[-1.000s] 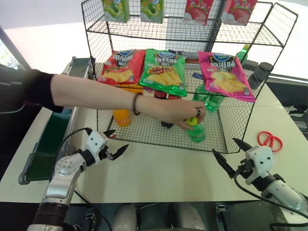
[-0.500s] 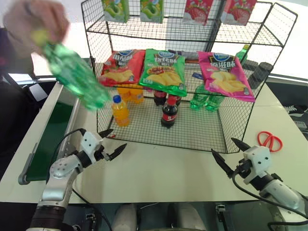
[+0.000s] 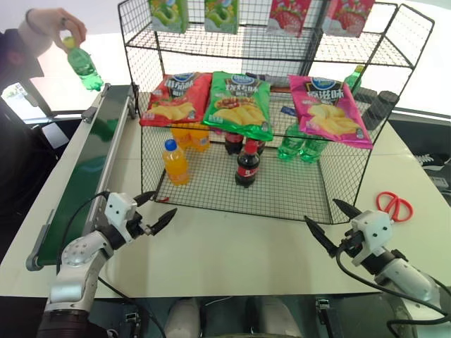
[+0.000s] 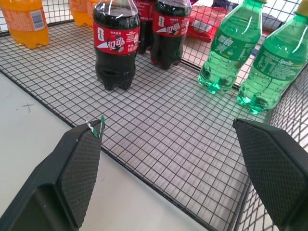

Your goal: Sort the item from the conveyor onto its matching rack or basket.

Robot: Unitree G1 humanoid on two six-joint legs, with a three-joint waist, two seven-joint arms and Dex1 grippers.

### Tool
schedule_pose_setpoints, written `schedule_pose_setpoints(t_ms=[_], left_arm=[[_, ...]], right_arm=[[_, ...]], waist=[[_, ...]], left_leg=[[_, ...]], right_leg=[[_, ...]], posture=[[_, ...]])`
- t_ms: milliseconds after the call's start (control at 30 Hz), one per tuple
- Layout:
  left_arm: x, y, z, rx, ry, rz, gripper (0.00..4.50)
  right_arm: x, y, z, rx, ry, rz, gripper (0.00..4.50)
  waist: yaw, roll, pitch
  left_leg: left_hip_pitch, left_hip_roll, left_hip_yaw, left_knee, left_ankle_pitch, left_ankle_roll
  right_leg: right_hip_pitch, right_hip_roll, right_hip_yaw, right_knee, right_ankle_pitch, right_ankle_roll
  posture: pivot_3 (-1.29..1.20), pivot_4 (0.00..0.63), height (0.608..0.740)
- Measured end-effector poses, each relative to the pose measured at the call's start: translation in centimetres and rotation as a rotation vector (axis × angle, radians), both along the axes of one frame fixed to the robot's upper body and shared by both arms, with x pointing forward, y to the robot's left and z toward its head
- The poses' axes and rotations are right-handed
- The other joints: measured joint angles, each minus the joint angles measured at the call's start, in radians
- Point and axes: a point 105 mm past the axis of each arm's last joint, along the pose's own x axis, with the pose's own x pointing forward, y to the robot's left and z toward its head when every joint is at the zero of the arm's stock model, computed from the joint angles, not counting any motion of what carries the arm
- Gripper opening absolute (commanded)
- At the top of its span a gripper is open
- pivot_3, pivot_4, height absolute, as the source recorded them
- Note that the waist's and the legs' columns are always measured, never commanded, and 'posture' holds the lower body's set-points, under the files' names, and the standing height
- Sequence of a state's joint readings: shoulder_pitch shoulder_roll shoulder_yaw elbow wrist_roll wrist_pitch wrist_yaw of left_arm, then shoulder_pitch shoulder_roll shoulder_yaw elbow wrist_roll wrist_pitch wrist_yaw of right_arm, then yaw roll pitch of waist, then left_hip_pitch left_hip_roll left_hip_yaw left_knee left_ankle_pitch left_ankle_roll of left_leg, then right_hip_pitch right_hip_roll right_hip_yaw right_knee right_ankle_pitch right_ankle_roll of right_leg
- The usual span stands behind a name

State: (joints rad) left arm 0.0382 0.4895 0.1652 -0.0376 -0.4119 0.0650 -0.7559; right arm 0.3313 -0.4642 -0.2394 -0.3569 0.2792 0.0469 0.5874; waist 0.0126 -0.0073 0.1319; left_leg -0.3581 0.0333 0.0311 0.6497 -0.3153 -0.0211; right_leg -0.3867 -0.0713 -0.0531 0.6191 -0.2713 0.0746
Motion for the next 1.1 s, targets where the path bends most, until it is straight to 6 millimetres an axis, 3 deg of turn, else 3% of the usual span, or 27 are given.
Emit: schedule_pose_setpoints(t_ms=[200,333,533,667,800,1100], left_arm=[[0.5,2.1,2.0,-0.104,-0.040,0.156,4.50],[0.5,4.9,2.6,-0.163,-0.066,0.318,4.50],[0.9,10.8,2.9,-0.218,-0.108,0.644,4.50],[1.0,12.9,2.0,-0.194,-0.102,0.769,4.50],[1.0,14.5,1.4,-0.182,-0.097,0.871,4.50],[0.9,16.5,0.4,-0.157,-0.103,1.016,4.50]], right_arm=[[0.6,1.1,0.0,0.010,0.019,0.049,4.45],[1.1,2.5,0.2,0.028,0.034,0.106,4.45],[1.8,7.8,1.8,0.080,0.008,0.284,4.45],[1.6,11.6,2.3,0.129,0.005,0.402,4.45],[1.0,14.2,2.5,0.164,0.006,0.475,4.45],[1.3,14.2,2.9,0.092,-0.028,0.485,4.45]], waist=[[-0.001,0.000,0.000],[-0.001,0.000,0.000],[0.000,-0.003,-0.001],[0.000,-0.005,-0.001],[0.000,-0.007,-0.002],[-0.001,-0.008,-0.003]], left_leg=[[0.000,0.000,0.000,0.000,0.000,0.000],[0.000,0.000,0.000,0.000,0.000,0.000],[0.000,0.000,0.000,0.000,0.000,0.000],[0.000,-0.001,0.000,0.000,0.000,0.000],[0.000,0.000,0.000,0.000,0.000,0.000],[0.000,-0.001,0.000,0.000,0.000,0.000]], right_leg=[[0.000,0.000,0.000,0.000,0.000,0.000],[0.000,0.000,0.000,0.000,0.000,0.000],[0.000,0.002,-0.001,0.000,0.000,0.000],[0.000,0.001,-0.001,0.000,0.000,0.000],[0.000,0.001,-0.002,0.000,0.000,0.000],[-0.001,-0.001,-0.002,0.000,0.000,0.001]], posture=[[0.00,0.150,0.740],[0.00,0.150,0.740],[0.00,0.150,0.740],[0.00,0.150,0.740],[0.00,0.150,0.740],[0.00,0.150,0.740]])
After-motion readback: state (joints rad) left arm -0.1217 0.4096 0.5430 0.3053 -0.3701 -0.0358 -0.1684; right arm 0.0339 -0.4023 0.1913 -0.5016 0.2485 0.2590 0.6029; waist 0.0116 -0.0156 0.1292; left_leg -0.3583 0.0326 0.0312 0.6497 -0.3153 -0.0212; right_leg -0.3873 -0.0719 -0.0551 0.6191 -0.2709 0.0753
